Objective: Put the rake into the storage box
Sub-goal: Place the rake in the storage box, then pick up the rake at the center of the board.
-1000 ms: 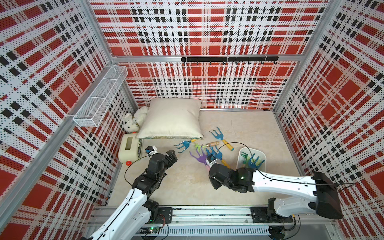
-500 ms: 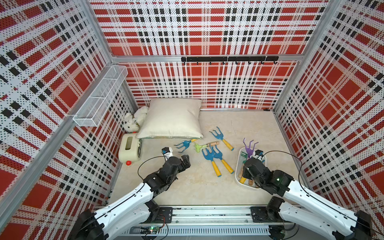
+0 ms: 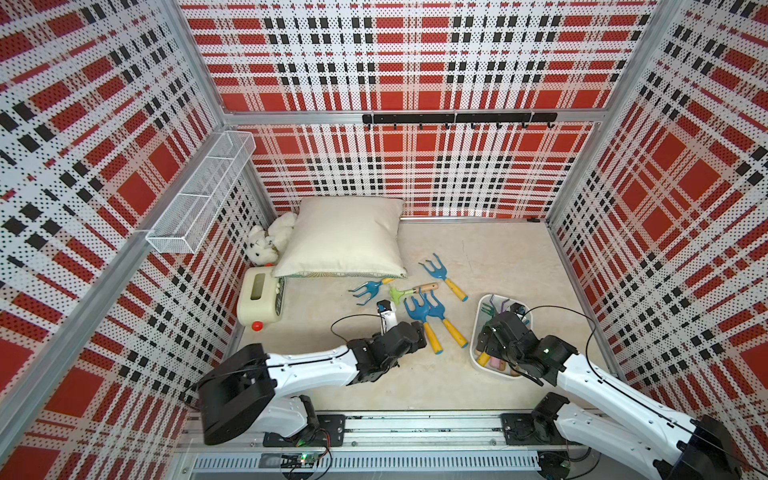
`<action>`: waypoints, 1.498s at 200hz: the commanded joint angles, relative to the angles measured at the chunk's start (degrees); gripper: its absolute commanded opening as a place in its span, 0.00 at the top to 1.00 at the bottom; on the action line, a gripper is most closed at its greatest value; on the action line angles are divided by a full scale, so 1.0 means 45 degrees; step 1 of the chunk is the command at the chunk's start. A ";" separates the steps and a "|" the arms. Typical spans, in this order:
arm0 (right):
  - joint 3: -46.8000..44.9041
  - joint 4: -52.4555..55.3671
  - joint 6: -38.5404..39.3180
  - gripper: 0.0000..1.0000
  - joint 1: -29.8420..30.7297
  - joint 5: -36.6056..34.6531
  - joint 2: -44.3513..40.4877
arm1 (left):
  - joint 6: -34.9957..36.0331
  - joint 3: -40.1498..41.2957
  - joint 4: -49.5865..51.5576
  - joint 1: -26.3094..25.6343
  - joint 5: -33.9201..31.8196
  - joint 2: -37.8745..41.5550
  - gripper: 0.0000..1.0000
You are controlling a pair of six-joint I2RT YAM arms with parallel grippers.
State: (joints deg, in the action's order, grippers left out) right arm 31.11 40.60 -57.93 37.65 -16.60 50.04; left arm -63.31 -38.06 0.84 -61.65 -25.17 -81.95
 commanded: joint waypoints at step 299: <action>0.0951 0.2155 -0.0297 0.00 -0.0163 -0.2326 -0.4273 | -0.2807 -0.7450 0.8356 -0.1430 -0.3272 -0.5918 1.00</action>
State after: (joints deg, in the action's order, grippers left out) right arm 33.71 48.69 -58.28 37.28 -24.91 31.92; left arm -77.10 -72.20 36.51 -66.52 -36.47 -114.39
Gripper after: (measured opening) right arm 0.997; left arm 0.245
